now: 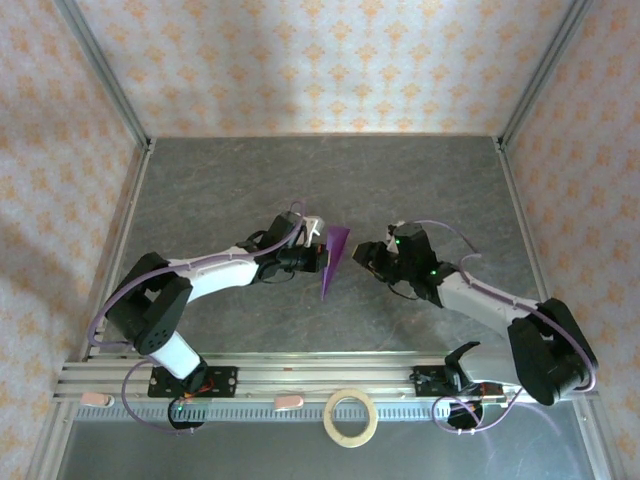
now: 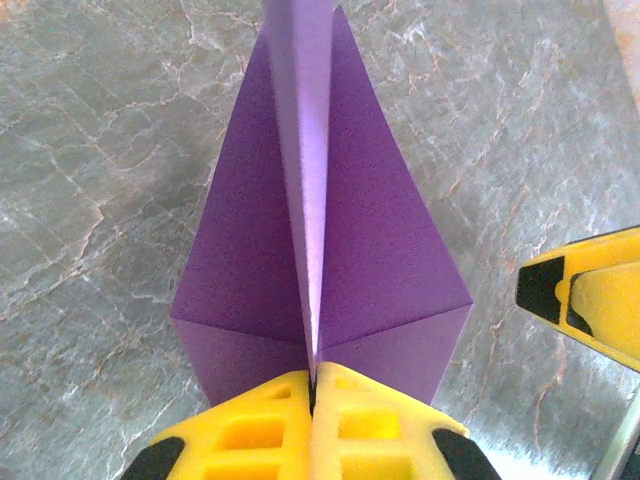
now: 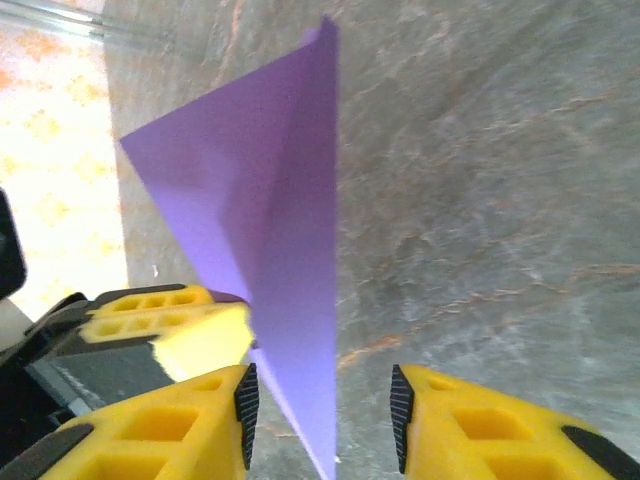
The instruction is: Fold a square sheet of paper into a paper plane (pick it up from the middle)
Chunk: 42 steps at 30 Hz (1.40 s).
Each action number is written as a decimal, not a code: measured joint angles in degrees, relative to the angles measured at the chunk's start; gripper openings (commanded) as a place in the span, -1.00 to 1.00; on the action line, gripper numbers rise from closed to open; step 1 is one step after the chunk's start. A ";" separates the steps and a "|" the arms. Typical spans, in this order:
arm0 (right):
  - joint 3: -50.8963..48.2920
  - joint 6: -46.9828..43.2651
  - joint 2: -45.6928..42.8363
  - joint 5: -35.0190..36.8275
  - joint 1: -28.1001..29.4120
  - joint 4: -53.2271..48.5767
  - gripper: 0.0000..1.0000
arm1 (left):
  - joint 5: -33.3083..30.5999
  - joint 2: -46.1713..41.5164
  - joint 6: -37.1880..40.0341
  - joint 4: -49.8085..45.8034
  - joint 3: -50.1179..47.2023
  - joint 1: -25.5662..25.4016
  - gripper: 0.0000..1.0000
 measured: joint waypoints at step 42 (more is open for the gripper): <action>6.84 3.48 18.82 -0.70 5.09 4.66 -0.94 | -10.36 -4.00 3.54 -9.18 0.66 -4.09 0.13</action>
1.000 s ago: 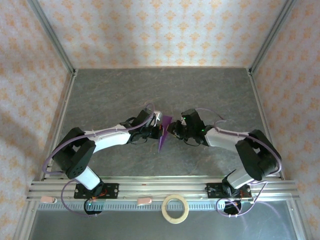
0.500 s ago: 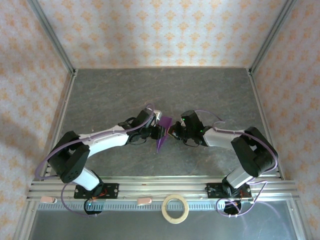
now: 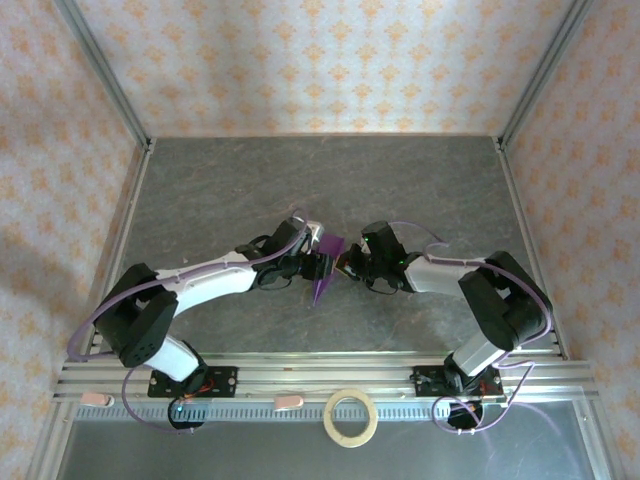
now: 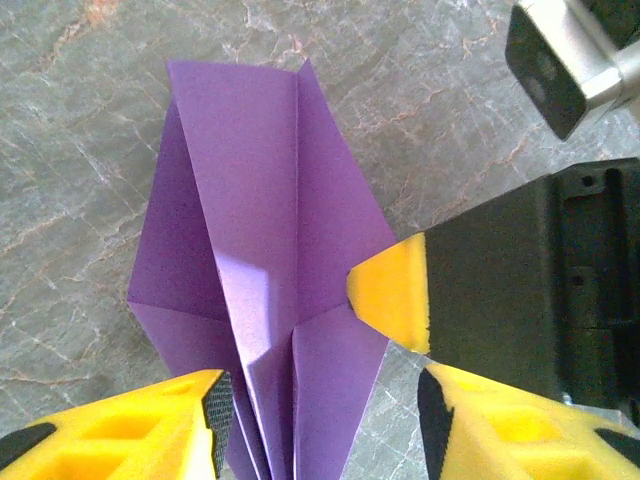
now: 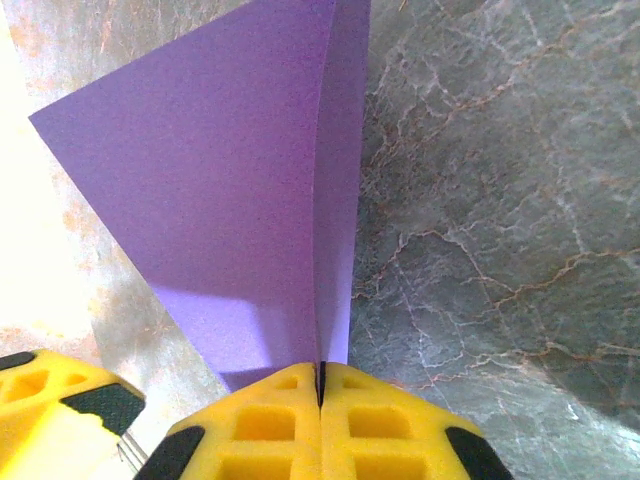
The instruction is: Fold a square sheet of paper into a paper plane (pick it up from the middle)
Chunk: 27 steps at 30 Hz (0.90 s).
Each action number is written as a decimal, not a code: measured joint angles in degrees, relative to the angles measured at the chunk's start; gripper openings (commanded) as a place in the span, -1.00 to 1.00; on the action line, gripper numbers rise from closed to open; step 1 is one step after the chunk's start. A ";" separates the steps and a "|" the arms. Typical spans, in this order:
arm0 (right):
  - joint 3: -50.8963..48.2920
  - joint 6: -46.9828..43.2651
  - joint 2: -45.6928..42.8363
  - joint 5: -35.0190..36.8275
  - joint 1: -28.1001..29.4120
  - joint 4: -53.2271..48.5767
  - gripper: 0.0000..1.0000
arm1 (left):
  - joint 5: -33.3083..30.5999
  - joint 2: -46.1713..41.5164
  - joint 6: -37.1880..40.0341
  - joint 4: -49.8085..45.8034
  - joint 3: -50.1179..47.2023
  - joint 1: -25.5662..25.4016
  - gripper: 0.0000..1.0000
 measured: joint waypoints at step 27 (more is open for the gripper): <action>0.00 -0.02 1.27 -0.68 0.00 0.44 -0.96 | 3.72 8.22 2.58 -0.04 0.00 -0.09 -0.31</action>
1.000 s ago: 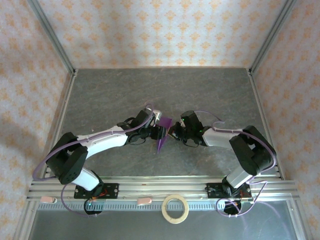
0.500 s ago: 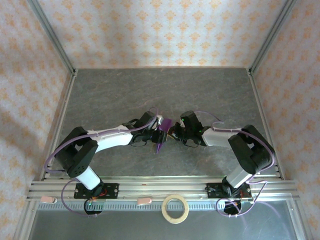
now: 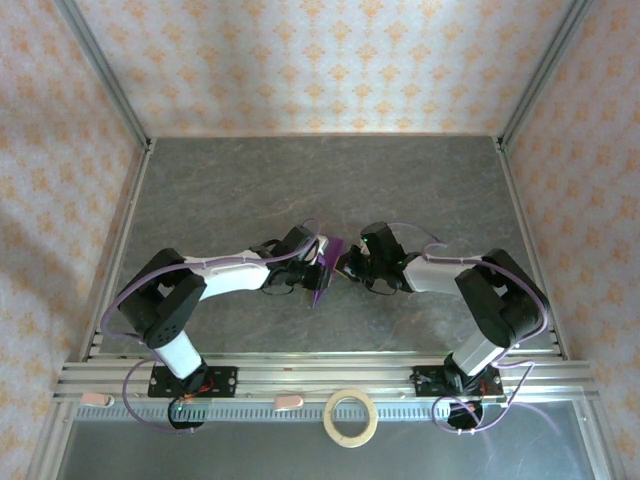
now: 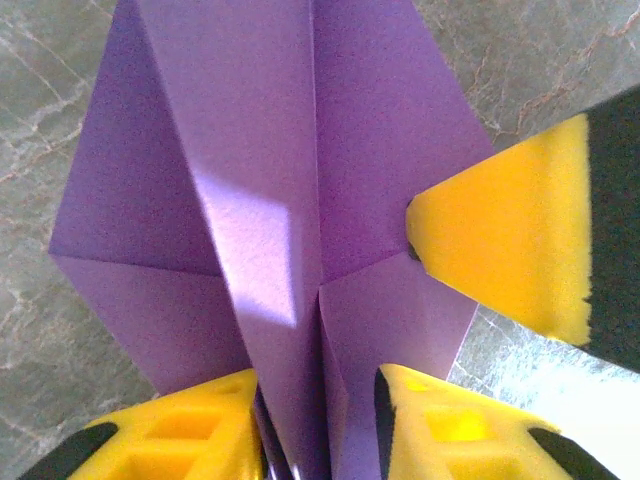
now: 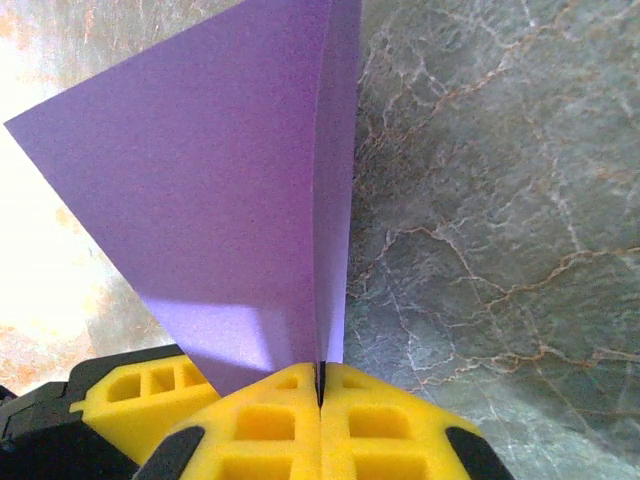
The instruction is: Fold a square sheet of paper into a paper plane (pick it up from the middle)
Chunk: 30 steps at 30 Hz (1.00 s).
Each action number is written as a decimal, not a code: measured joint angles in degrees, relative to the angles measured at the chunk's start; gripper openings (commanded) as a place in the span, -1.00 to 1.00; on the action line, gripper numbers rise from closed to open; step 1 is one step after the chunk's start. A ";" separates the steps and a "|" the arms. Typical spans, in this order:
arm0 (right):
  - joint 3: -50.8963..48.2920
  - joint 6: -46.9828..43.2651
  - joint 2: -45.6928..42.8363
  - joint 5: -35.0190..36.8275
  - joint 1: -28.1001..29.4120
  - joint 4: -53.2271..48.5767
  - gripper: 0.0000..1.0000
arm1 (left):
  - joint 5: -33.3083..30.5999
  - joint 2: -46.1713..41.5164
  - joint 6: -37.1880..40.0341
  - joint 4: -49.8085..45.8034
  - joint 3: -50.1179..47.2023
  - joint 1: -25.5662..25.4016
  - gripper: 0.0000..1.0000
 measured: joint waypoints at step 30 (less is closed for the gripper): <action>-6.03 -1.51 -11.37 5.49 -5.84 -2.64 -0.26 | -12.33 1.01 -7.52 -4.81 2.14 -0.76 -0.85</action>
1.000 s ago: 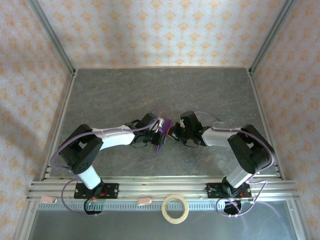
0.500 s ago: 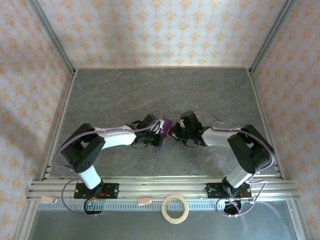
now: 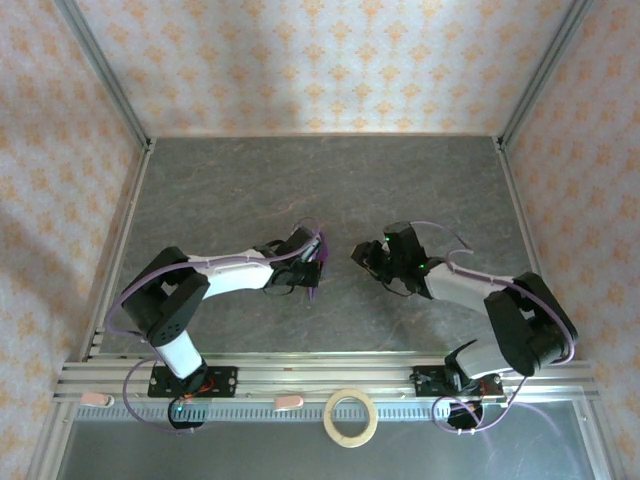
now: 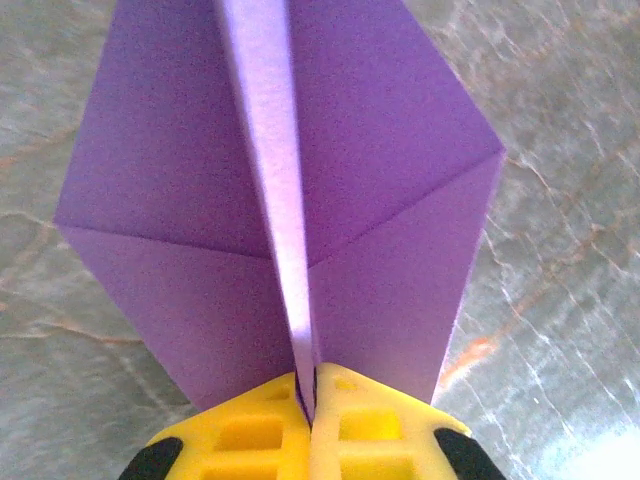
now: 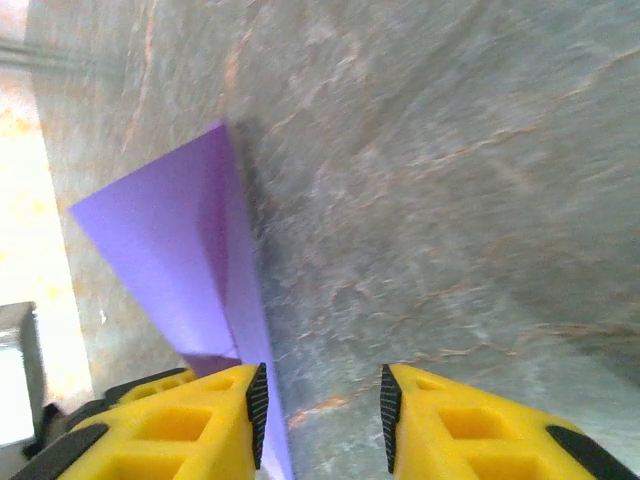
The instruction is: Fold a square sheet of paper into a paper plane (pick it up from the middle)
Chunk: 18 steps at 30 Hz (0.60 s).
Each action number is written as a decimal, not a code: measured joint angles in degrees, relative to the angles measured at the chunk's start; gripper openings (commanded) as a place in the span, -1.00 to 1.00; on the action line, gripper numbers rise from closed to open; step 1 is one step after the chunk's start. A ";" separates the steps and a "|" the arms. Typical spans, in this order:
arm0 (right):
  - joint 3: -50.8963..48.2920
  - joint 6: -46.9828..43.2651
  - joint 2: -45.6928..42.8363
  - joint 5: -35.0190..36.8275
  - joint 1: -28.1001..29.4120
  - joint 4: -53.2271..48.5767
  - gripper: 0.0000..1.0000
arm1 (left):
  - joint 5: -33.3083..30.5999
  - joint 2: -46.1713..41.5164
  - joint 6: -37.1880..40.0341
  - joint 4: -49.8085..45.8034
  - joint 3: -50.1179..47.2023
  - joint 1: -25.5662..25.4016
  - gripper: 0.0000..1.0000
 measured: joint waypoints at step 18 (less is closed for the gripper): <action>-1.55 -0.02 1.57 -0.76 -0.35 -0.39 -0.25 | -5.81 3.41 -2.82 -8.22 6.01 0.00 -0.76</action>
